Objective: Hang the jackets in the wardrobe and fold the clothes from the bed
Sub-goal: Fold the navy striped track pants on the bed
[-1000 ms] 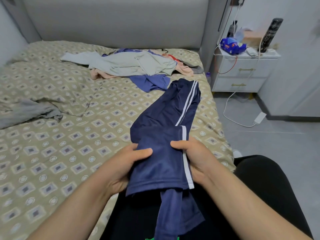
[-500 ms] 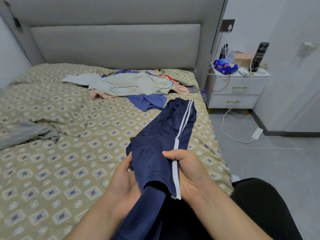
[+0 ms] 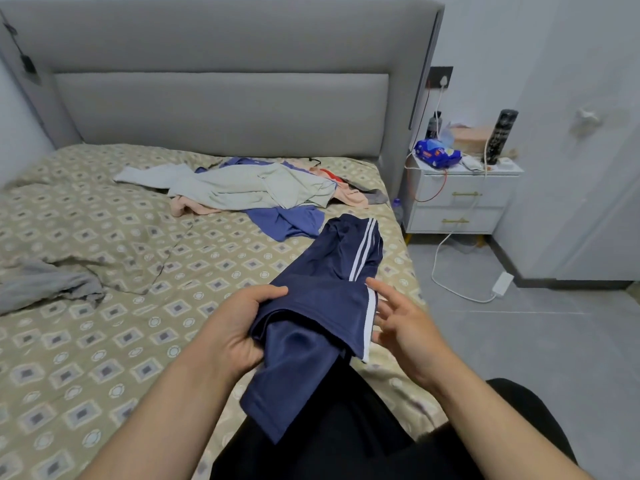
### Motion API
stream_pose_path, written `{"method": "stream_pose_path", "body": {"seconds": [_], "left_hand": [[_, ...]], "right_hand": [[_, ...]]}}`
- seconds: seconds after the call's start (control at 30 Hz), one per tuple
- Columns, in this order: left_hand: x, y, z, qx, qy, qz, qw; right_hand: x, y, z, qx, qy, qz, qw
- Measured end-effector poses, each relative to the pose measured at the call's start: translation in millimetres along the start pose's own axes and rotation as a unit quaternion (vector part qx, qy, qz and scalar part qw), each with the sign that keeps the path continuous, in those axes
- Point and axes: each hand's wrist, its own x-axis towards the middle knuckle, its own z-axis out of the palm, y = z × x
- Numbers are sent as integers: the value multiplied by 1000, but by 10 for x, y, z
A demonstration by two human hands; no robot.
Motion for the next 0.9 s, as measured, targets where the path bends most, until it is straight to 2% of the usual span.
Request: {"method": "stream_pose_path", "body": {"seconds": [0.03, 0.1, 0.13, 0.17, 0.23, 0.33, 0.43, 0.5, 0.57, 0.63, 0.67, 0.7, 0.73, 0.8, 0.83, 0.9], "left_hand": [[14, 34, 6, 2, -2, 7, 1000], [39, 88, 64, 3, -19, 19, 1000], [52, 110, 111, 7, -30, 14, 999], [71, 130, 156, 18, -38, 10, 999], [179, 214, 245, 24, -43, 28, 998], [445, 413, 428, 13, -19, 94, 995], [1054, 533, 577, -72, -12, 99, 992], [1495, 504, 619, -129, -21, 89, 987], [1839, 420, 589, -139, -10, 75, 987], [2109, 286, 476, -104, 13, 70, 992], [2219, 198, 393, -33, 38, 75, 996], [2309, 98, 288, 88, 74, 83, 990], [2385, -3, 148, 247, 110, 91, 959], [2496, -191, -195, 537, 141, 88, 827], [2530, -269, -347, 629, 136, 68, 762], [2583, -374, -570, 744, 145, 39, 651]], "right_hand": [[61, 88, -75, -105, -3, -35, 994], [161, 220, -96, -316, 7, -80, 945], [220, 254, -74, -381, 23, -80, 921], [300, 305, -50, -387, 43, -79, 918], [485, 311, 3, -302, 81, -70, 947], [749, 250, -30, -151, 95, -1, 984], [1010, 275, -175, -85, 138, 41, 986], [1175, 327, -304, -99, 152, 62, 981], [1322, 421, -437, -110, 157, 91, 977], [1438, 486, -541, -123, 159, 106, 974], [1493, 513, -602, -124, 168, 109, 972], [1553, 564, -679, -118, 182, 113, 970], [1589, 589, -737, -106, 198, 125, 966], [1654, 693, -866, -96, 223, 154, 958], [1675, 765, -919, -98, 228, 167, 954], [1713, 857, -965, -97, 233, 177, 951]]}}
